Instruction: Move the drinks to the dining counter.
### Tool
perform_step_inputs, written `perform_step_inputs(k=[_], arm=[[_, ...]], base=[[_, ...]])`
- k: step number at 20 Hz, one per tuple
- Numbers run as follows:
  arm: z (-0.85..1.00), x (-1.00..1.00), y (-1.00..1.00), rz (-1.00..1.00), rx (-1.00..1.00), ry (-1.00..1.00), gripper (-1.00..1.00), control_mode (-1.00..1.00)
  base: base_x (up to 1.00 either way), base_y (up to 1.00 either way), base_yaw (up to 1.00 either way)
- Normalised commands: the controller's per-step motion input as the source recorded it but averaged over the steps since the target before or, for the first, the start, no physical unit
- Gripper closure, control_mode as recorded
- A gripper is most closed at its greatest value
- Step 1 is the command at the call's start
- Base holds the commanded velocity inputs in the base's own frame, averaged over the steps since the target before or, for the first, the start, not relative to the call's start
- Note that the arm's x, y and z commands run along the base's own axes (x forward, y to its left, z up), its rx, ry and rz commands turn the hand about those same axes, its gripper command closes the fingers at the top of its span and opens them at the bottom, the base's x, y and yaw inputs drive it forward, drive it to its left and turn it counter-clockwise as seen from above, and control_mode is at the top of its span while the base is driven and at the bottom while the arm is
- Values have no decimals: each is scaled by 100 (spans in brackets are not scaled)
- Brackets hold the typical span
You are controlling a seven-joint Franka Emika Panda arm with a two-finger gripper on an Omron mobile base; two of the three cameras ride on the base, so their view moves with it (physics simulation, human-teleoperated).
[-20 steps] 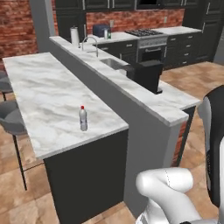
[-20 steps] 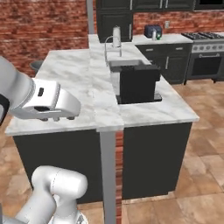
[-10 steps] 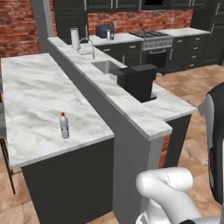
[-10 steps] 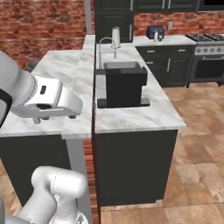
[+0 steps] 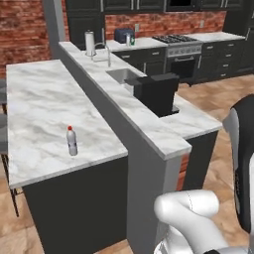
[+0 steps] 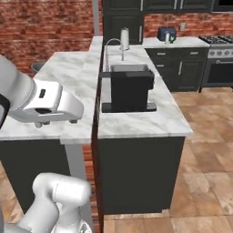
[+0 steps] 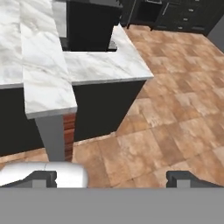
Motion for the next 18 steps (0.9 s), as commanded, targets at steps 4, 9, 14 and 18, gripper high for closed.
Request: perform_step_inputs(k=[4,9,14,18], arm=[[0,0,0,0,0,0,-100,100],[0,0,0,0,0,0,-100,100],[0,0,0,0,0,0,-100,100],[0,0,0,0,0,0,-100,100]], base=[[-83,-100,0],[-91,-100,0],[-2,-100,3],[51,-100,7]])
